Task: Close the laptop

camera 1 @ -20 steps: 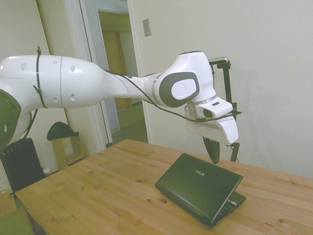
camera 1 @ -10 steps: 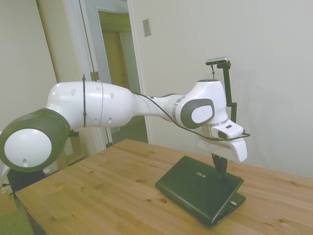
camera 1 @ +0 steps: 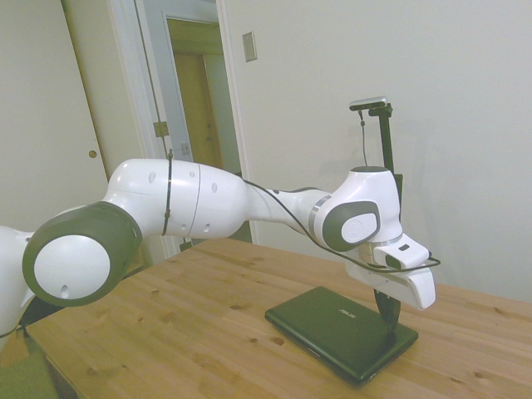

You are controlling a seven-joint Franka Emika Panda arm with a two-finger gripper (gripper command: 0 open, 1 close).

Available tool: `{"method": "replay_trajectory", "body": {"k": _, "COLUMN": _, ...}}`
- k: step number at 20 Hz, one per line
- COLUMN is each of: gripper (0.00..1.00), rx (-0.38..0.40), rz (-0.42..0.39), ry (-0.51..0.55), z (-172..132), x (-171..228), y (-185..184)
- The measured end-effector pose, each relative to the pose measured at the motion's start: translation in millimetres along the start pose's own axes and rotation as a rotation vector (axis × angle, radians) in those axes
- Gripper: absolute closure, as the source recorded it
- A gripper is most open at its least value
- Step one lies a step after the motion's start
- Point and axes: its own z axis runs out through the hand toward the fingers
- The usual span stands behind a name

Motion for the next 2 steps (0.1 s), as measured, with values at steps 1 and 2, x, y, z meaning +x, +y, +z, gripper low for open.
{"method": "replay_trajectory", "body": {"k": 1, "gripper": 0.00, "rx": 0.020, "rz": -0.014, "ry": 0.005, "z": -18.9, "x": -8.9, "y": -5.3}}
{"method": "replay_trajectory", "body": {"k": 2, "gripper": 0.00, "rx": 0.040, "rz": -0.030, "ry": 0.009, "z": -41.3, "x": -19.6, "y": -10.1}}
